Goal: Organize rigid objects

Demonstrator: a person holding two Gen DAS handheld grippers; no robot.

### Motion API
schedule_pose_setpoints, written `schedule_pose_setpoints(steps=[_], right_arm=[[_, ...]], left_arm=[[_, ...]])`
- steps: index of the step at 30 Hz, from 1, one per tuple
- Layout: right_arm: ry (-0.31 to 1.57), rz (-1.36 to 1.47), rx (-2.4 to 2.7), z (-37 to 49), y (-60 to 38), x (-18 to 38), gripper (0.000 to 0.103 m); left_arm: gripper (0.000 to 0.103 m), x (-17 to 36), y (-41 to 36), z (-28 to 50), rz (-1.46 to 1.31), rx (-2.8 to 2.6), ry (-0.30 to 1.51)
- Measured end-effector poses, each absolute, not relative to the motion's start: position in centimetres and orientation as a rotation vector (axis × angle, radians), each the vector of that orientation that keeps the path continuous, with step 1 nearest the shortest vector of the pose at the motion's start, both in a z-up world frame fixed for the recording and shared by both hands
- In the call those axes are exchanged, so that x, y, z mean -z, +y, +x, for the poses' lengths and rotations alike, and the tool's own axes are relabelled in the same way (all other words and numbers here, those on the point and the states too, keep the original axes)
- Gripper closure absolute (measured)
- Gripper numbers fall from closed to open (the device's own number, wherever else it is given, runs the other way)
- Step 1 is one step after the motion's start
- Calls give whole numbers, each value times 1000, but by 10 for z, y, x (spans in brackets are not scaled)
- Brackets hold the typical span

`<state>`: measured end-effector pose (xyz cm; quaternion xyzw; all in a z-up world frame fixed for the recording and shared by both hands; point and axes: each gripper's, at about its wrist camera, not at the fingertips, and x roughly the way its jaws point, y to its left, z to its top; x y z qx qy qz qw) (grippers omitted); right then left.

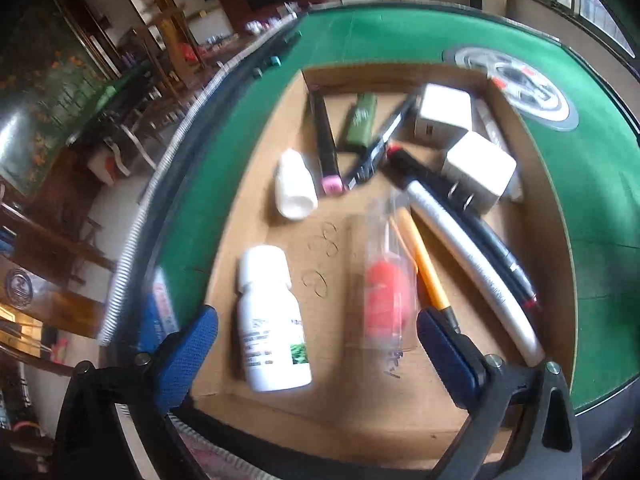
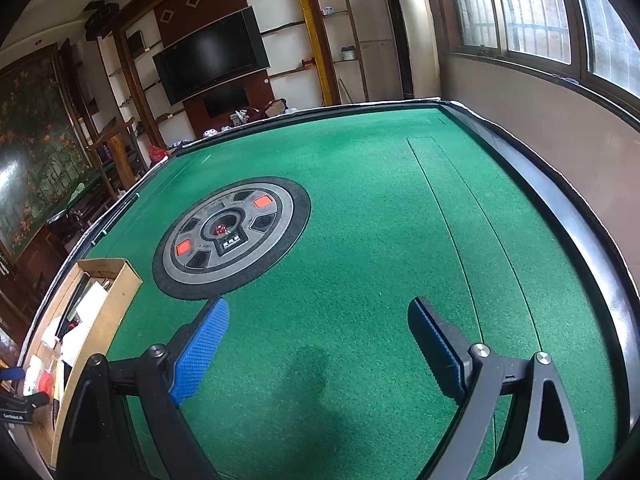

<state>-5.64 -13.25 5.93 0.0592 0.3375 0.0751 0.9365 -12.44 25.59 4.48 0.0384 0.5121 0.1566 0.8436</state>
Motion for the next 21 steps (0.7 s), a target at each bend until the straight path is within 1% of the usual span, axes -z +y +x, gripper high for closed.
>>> schedule_pose_setpoints(steps=[4, 8, 11, 14, 15, 17, 19, 21], right_arm=[[710, 80, -147, -53, -127, -54, 13], [688, 29, -152, -56, -119, -53, 13], [613, -50, -117, -67, -105, -60, 13], [491, -71, -139, -107, -86, -84, 12], [456, -46, -173, -124, -79, -92, 10], [394, 6, -232, -155, -63, -103, 0], [371, 47, -300, -177, -45, -105, 0], [419, 40, -358, -187, -23, -99, 0]], left_arm=[[1, -82, 253, -148, -11, -308, 908], [1, -122, 241, -187, -18, -374, 609], [1, -153, 233, -226, -58, -439, 362], [1, -172, 235, -254, -128, -433, 187], [1, -177, 237, -253, -158, -443, 171], [1, -178, 237, -235, -176, -428, 243], [1, -180, 231, -213, -117, -375, 333], [1, -176, 222, -210, -73, -439, 341]])
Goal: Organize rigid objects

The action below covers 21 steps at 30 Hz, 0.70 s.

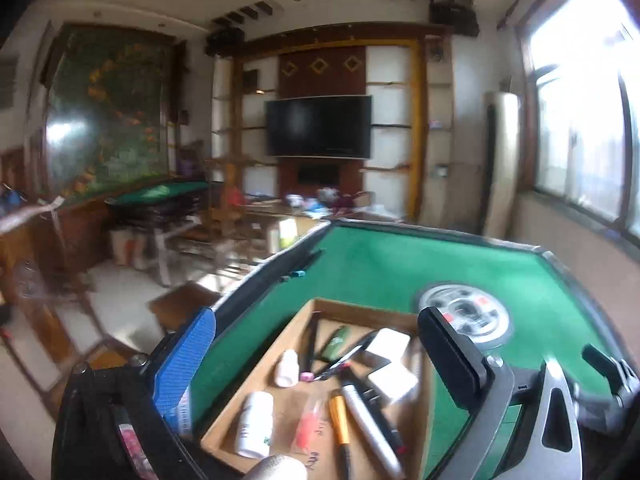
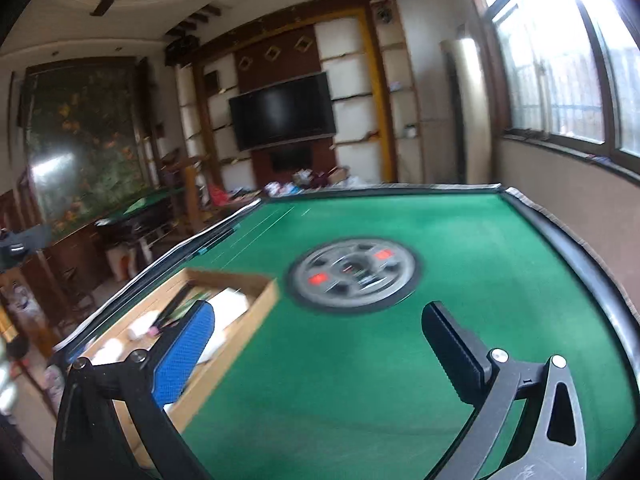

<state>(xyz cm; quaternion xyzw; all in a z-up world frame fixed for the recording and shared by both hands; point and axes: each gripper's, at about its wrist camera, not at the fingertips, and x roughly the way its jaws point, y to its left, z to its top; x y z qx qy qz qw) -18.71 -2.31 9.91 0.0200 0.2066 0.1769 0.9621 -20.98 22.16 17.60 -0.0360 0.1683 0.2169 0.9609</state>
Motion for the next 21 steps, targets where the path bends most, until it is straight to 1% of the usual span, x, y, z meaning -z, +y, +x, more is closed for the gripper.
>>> schedule_pose_setpoints(steps=[2, 6, 11, 15, 21], right_arm=[[466, -24, -401, -194, -1, -90, 0], [498, -148, -416, -207, 30, -69, 0], [531, -174, -438, -213, 39, -60, 0], [534, -172, -435, -217, 45, -55, 0], [557, -176, -434, -213, 47, -56, 0]], left_arm=[[1, -166, 213, -209, -65, -441, 352], [1, -145, 216, -215, -165, -410, 451], [1, -121, 219, -209, -203, -501, 541], [1, -108, 231, -207, -248, -524, 561], [1, -94, 236, -202, -232, -528, 586]])
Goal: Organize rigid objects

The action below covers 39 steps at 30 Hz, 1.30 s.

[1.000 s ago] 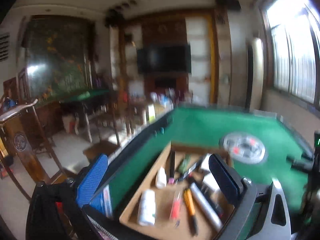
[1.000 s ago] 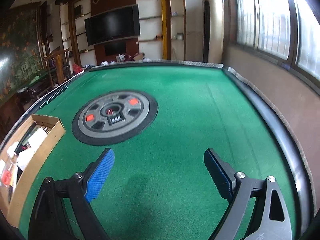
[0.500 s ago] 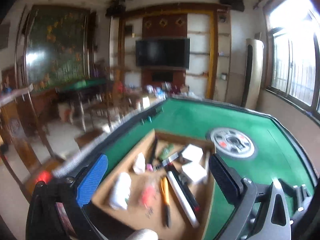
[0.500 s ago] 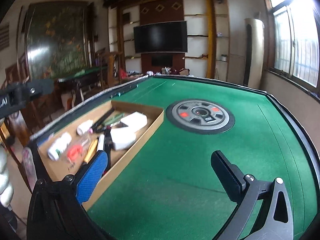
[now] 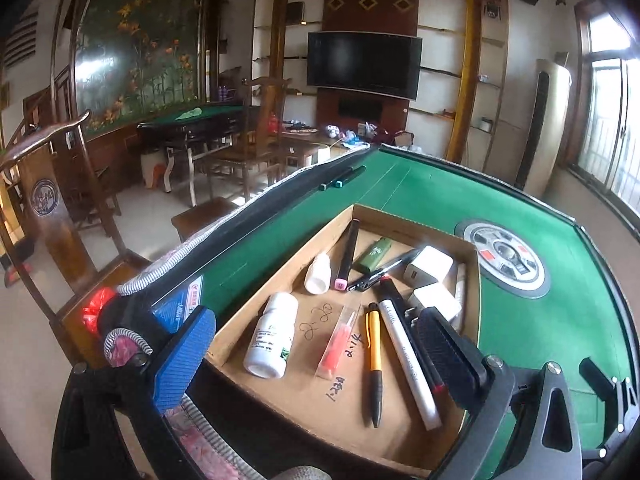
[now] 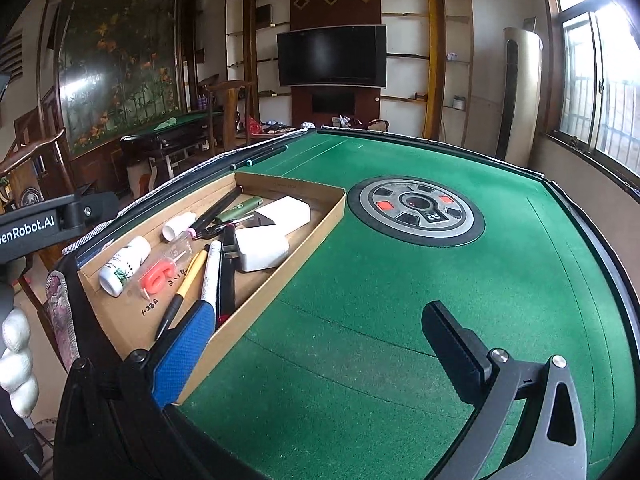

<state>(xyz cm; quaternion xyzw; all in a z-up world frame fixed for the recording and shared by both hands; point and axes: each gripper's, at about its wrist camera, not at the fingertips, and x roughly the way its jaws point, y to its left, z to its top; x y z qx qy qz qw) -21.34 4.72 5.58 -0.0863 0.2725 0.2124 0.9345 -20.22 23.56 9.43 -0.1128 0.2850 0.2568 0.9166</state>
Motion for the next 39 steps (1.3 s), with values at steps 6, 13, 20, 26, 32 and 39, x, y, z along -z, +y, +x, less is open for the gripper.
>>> schedule_pose_setpoints(steps=[6, 13, 20, 26, 32, 39], right_arm=[[576, -215, -442, -209, 55, -57, 0], [583, -344, -440, -205, 79, -59, 0], [600, -405, -429, -201, 92, -58, 0], [622, -407, -431, -197, 95, -56, 0], [623, -419, -425, -192, 100, -56, 0], [630, -437, -418, -190, 107, -54, 0]], left_arm=[[1, -92, 237, -198, -237, -521, 608], [1, -88, 240, -194, -246, -520, 633], [1, -82, 242, -192, -261, -508, 661], [1, -80, 244, -191, -267, -506, 670], [1, -76, 248, -189, -277, -505, 683], [1, -73, 252, -189, -290, -503, 691]])
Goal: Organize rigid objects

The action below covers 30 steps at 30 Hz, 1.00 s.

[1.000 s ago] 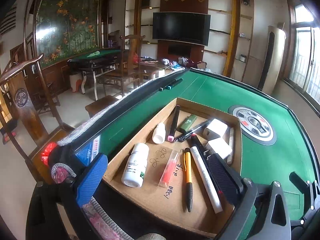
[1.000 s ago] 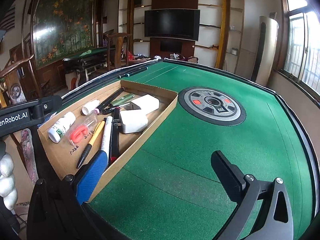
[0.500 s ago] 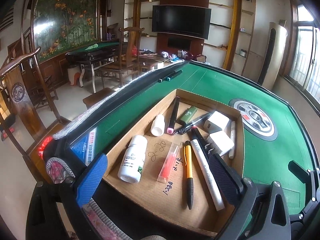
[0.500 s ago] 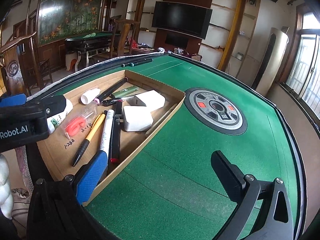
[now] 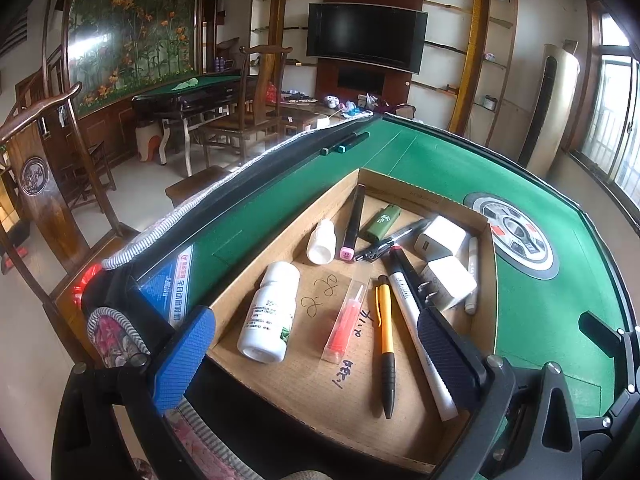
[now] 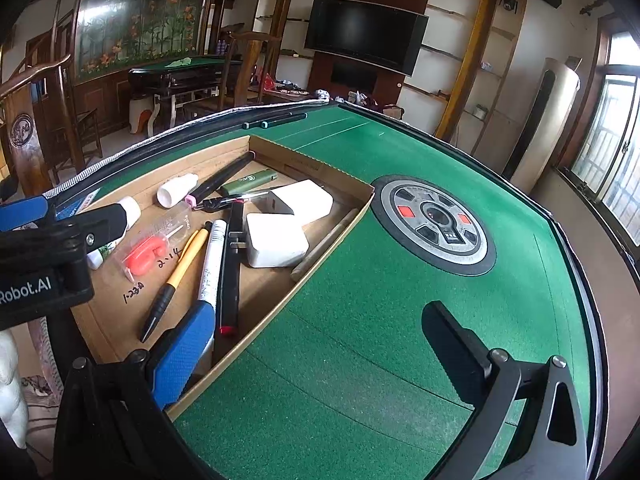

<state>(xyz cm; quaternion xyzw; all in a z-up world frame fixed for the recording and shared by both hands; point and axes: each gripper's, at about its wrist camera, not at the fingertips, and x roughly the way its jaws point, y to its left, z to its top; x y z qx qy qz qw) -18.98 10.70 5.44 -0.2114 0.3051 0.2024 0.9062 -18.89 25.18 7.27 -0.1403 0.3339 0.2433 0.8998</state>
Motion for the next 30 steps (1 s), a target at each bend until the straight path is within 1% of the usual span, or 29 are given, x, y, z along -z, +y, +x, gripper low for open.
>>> schedule_pose_setpoints(steps=[30], right_arm=[[645, -446, -417, -190, 114, -50, 0]], left_arm=[[1, -66, 258, -189, -325, -491, 721]])
